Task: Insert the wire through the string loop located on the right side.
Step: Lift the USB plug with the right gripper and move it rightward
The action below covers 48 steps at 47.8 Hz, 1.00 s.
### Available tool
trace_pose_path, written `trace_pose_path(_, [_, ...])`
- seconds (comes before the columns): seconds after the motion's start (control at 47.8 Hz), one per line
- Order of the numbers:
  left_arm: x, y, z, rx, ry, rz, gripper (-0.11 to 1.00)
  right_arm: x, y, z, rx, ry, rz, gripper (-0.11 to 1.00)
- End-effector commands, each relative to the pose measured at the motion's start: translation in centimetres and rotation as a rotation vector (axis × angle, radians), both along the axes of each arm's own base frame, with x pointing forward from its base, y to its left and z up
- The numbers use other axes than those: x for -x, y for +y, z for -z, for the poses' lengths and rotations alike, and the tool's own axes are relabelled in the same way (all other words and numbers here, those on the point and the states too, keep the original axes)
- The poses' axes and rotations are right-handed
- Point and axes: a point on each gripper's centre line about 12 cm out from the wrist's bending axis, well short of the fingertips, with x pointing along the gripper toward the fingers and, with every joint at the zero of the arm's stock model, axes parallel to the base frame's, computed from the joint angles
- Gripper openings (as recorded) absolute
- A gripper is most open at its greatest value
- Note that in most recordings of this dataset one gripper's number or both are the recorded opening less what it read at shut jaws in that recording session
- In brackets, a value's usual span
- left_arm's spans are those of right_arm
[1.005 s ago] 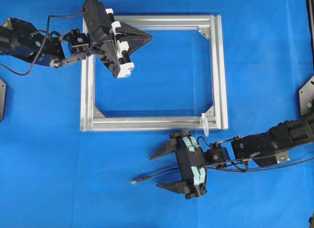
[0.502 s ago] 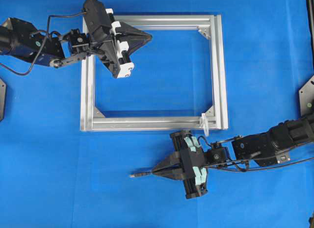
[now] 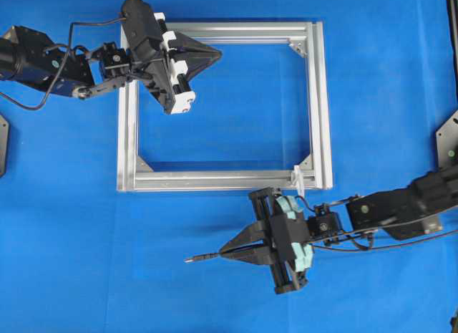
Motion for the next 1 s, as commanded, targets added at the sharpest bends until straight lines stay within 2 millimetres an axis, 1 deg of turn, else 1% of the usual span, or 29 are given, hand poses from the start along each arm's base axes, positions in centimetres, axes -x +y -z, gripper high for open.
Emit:
trace_pose_path(0.0, [-0.12, 0.01, -1.37, -0.009, -0.039, 0.001, 0.00, 0.05, 0.20, -3.12, -0.018, -0.044, -0.010, -0.03])
trace_pose_path(0.105, [-0.11, 0.01, -1.34, -0.007, -0.036, 0.001, 0.00, 0.27, 0.17, -3.88, -0.016, -0.030, -0.014, -0.03])
trace_pose_path(0.356, [-0.11, 0.01, -1.34, -0.006, -0.037, 0.001, 0.00, 0.39, 0.15, -3.59, -0.011, -0.014, -0.015, -0.03])
trace_pose_path(0.984, [-0.13, -0.05, -1.34, -0.005, -0.037, 0.002, 0.00, 0.39, 0.14, -3.65, -0.013, -0.015, -0.014, -0.03])
